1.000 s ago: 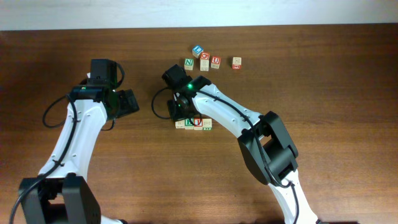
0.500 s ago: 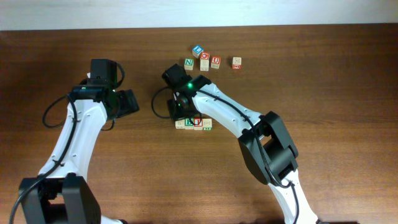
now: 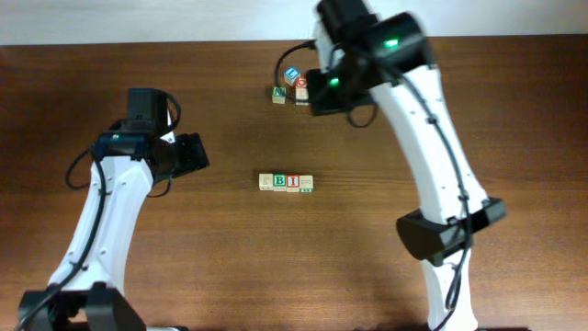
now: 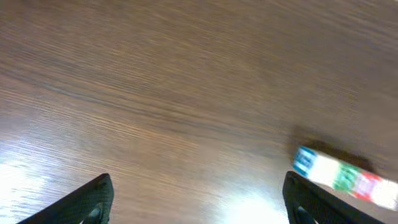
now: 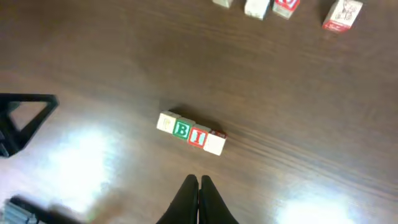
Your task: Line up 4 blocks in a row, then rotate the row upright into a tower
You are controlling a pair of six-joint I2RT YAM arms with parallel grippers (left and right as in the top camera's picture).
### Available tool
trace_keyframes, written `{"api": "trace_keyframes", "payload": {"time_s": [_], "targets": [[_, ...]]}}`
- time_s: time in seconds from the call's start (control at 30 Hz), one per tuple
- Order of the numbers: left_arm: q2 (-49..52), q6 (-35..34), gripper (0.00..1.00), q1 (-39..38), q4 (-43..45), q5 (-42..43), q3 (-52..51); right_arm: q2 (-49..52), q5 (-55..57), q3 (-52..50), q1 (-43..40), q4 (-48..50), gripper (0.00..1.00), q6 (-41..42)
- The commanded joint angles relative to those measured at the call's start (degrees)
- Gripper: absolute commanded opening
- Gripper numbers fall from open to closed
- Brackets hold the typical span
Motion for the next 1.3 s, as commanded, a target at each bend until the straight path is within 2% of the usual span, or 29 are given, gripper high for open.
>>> {"api": "trace_keyframes", "payload": {"time_s": [0.0, 0.07, 0.23, 0.47, 0.5, 0.57, 0.63, 0.7, 0.73, 0.87, 0.93, 1.1, 1.2, 1.27], "targets": [[-1.2, 3.8, 0.84, 0.15, -0.72, 11.67, -0.44, -0.81, -10.64, -0.5, -3.39, -0.37, 0.04, -7.72], [-0.83, 5.18, 0.79, -0.04, -1.27, 13.92, -0.44, -0.81, -10.86, -3.48, -4.55, -0.37, 0.04, -8.13], [2.62, 5.4, 0.8, -2.75, -2.1, 13.75, -0.44, -1.27, -7.89, -12.39, -5.33, -0.39, 0.05, -8.52], [7.87, 5.35, 0.8, -4.98, -1.57, 10.69, -0.44, -10.56, -4.66, -29.88, -7.74, 2.32, 0.04, -9.16], [8.15, 5.35, 0.69, -4.98, -1.01, 10.67, -0.44, -12.15, -6.1, -34.47, -8.72, 4.87, 0.04, -10.32], [8.5, 5.38, 0.38, -5.05, -0.02, 10.67, -0.44, -14.69, -12.85, -42.21, -10.03, 9.66, 0.05, -13.86], [9.27, 5.4, 0.29, -5.27, 0.92, 10.67, -0.44, -17.59, -18.4, -52.17, -11.91, 15.52, 0.05, -15.58], [10.78, 5.42, 0.24, -5.44, 1.68, 10.69, -0.44, -19.26, -21.92, -59.89, -14.23, 20.65, 0.04, -16.0], [12.61, 7.98, 0.14, -5.92, 2.58, 11.41, -0.44, -19.47, -27.28, -64.63, -16.44, 24.55, 0.04, -18.14], [16.02, 10.95, 0.0, -6.78, 3.3, 11.34, -0.44, -19.45, -34.56, -73.33, -19.47, 35.93, 0.05, -18.27], [16.83, 10.93, 0.0, -6.75, 4.09, 11.61, -0.44, -19.45, -34.14, -77.72, -19.1, 43.36, 0.05, -14.91], [16.9, 10.27, 0.0, -6.78, 6.29, 12.68, -0.44, -19.43, -28.09, -87.06, -16.85, 60.72, 0.04, -0.66], [16.92, 10.27, 0.0, -7.17, 7.21, 12.68, -0.5, -19.41, -26.4, -90.31, -15.02, 67.65, 0.04, 5.03], [16.92, 10.27, 0.0, -8.0, 7.91, 12.68, -0.7, -19.21, -25.75, -90.62, -13.4, 69.31, 0.04, 5.35]]}}
